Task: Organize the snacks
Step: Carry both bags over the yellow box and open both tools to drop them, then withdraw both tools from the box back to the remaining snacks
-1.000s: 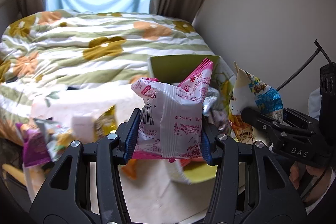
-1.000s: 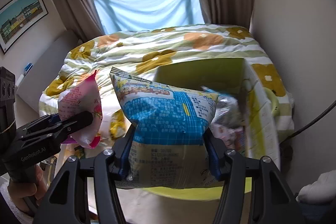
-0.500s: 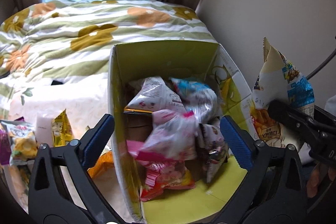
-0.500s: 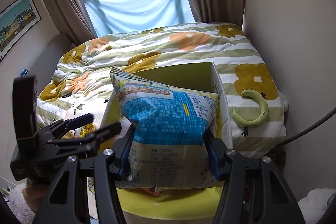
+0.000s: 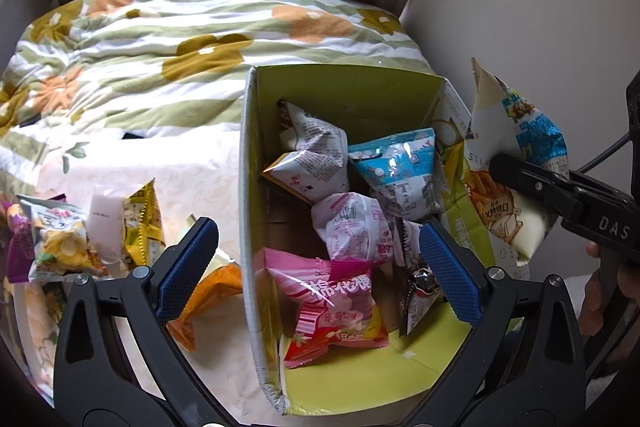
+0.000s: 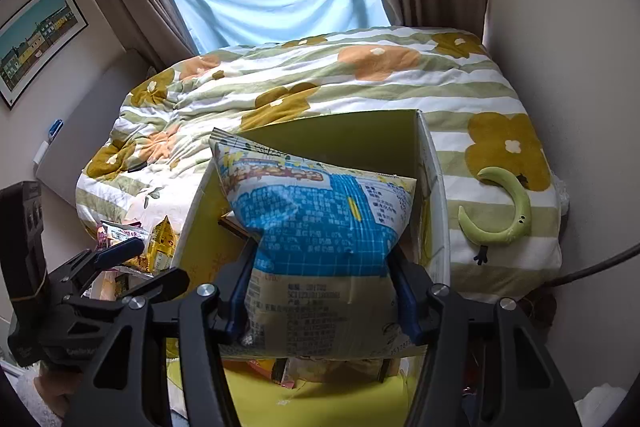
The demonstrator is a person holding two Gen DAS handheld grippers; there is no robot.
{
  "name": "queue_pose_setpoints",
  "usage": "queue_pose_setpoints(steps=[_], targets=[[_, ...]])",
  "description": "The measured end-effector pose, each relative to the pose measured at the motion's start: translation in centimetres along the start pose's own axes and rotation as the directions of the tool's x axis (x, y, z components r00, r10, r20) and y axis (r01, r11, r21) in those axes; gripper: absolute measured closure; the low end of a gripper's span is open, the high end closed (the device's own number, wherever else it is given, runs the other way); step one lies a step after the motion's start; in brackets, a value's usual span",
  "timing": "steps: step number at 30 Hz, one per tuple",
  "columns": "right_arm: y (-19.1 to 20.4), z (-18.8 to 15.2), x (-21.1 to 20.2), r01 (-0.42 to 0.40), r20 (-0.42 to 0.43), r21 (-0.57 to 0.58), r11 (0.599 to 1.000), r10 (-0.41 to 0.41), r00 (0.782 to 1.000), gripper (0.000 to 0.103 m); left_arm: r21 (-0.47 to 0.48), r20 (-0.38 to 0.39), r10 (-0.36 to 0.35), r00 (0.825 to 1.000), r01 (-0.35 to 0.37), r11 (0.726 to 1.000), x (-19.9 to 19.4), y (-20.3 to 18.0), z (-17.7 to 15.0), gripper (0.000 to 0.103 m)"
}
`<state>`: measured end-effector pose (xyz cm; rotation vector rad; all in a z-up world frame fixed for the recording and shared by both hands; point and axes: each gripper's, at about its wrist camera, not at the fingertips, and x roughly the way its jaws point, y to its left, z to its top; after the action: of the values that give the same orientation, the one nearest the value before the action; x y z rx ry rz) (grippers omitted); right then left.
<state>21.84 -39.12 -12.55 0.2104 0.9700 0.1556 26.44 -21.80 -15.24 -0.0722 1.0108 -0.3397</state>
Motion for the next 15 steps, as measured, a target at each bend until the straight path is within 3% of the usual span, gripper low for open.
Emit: queue_pose_setpoints(steps=[7, 8, 9, 11, 15], targets=[[-0.1, 1.4, 2.5, -0.051, -0.037, -0.009, 0.999, 0.051, 0.998, 0.046, 0.004, 0.001, 0.038, 0.999, -0.038, 0.999, -0.3, -0.1, 0.2, 0.003], [-0.1, 1.5, 2.9, -0.065, -0.034, -0.004, 0.998, 0.065, 0.997, 0.039, 0.005, 0.0, 0.043, 0.999, -0.043, 0.999, -0.3, -0.2, 0.1, 0.003], [-0.1, 1.6, 3.1, -0.077, -0.026, 0.003, 0.997, 0.077, 0.997, 0.022, 0.007, -0.002, 0.049, 0.999, -0.049, 0.999, -0.3, -0.2, 0.0, 0.003], [-0.1, 1.7, 3.3, -0.083, -0.007, 0.012, 0.996, 0.083, 0.996, 0.006, 0.015, -0.007, 0.06, 0.998, -0.06, 0.998, -0.4, -0.3, -0.3, 0.003], [-0.2, 1.1, 2.8, -0.068, 0.027, -0.001, 0.998, 0.068, 0.997, 0.006, 0.025, -0.015, 0.079, 0.997, -0.079, 0.997, -0.4, -0.3, -1.0, 0.003]])
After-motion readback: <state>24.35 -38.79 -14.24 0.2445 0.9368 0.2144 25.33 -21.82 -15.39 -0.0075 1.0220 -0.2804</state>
